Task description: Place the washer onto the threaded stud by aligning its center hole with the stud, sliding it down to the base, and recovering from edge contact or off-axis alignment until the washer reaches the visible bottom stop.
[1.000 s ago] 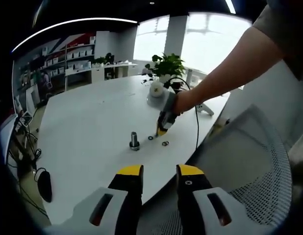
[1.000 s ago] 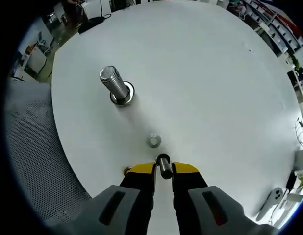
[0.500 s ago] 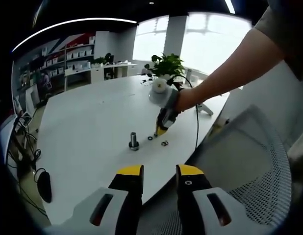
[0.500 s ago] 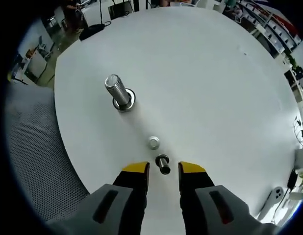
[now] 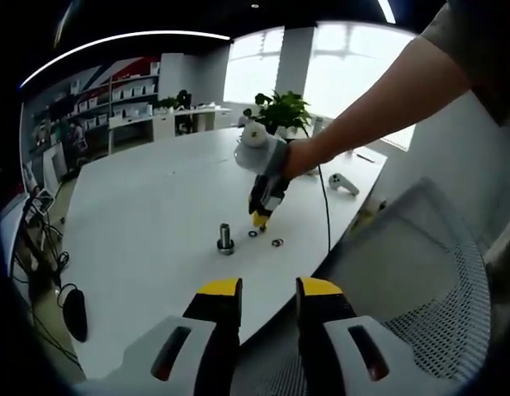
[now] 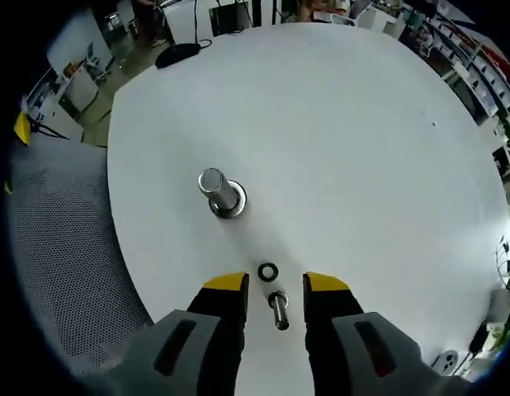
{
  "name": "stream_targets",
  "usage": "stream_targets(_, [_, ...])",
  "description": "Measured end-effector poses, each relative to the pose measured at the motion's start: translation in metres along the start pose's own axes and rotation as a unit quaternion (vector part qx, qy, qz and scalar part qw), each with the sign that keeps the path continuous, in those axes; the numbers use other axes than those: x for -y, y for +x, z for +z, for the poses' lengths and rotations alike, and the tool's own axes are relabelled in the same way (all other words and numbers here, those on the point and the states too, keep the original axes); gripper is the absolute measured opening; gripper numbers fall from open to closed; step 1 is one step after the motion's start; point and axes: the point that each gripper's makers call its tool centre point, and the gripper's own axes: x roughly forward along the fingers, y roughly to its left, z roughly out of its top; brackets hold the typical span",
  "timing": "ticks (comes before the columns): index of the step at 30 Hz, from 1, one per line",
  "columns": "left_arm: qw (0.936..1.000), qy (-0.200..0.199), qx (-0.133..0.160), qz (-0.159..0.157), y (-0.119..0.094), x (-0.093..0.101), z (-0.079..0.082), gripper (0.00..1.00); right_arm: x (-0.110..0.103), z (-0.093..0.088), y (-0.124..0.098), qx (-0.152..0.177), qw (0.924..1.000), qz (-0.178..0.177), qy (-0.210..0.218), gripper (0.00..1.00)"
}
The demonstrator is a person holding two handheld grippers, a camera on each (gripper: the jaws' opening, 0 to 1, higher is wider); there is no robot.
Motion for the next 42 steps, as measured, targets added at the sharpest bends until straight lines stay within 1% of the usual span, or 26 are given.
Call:
stream_targets(1, [1.0000,0.000,0.000,0.000,0.000,0.000,0.000,0.24,-0.001,-0.002,0.003,-0.010,0.9999,0.003,-0.012,0.27])
stream_targets(2, [1.0000,0.000,-0.001,0.000,0.000,0.000,0.000,0.24,-0.002,-0.005,0.007,-0.026,0.9993,0.003,-0.025,0.27])
stream_targets(3, [1.0000,0.000,-0.001,0.000,0.000,0.000,0.000,0.24,-0.003,-0.004,0.010,-0.031,0.9989,0.002,-0.035,0.27])
stream_targets(7, [1.0000,-0.001,-0.002,0.001,0.000,-0.001,-0.001,0.24,-0.004,-0.003,0.017,-0.042,0.9981,0.006,-0.045,0.27])
stream_targets(11, [1.0000,-0.002,-0.001,0.002,0.000,-0.001,0.000,0.24,-0.002,-0.005,0.021,-0.056,0.9972,0.005,-0.051,0.25])
stream_targets(15, [1.0000,-0.002,-0.003,0.002,0.000,-0.001,-0.001,0.24,-0.003,-0.006,0.022,-0.061,0.9964,0.010,-0.059,0.23])
stream_targets(21, [1.0000,-0.002,-0.004,0.001,0.000,-0.001,-0.001,0.24,-0.001,-0.015,0.029,-0.077,0.9948,0.013,-0.065,0.22])
stream_targets(26, [1.0000,-0.002,-0.005,0.001,0.000,0.000,-0.002,0.23,-0.001,-0.015,0.028,-0.076,0.9949,0.013,-0.065,0.22])
stream_targets(30, [1.0000,-0.001,-0.003,0.001,0.000,-0.001,-0.001,0.23,0.002,-0.014,0.029,-0.077,0.9946,0.013,-0.068,0.19])
stream_targets(34, [1.0000,-0.002,-0.003,0.004,0.000,-0.002,-0.001,0.23,0.002,-0.014,0.029,-0.089,0.9929,0.016,-0.077,0.18])
stream_targets(36, [1.0000,-0.001,-0.003,0.004,0.000,-0.002,-0.001,0.23,0.002,-0.013,0.030,-0.098,0.9923,0.014,-0.075,0.18])
stream_targets(38, [1.0000,0.000,-0.004,0.003,0.000,-0.001,-0.002,0.23,0.001,-0.014,0.030,-0.110,0.9899,0.010,-0.088,0.18])
stream_targets(39, [1.0000,0.000,-0.005,0.002,0.000,-0.001,-0.002,0.22,0.001,-0.013,0.030,-0.111,0.9886,0.009,-0.102,0.18])
stream_targets(42, [1.0000,-0.001,-0.004,0.004,0.000,-0.002,-0.002,0.22,0.000,-0.013,0.029,-0.108,0.9886,0.008,-0.105,0.16])
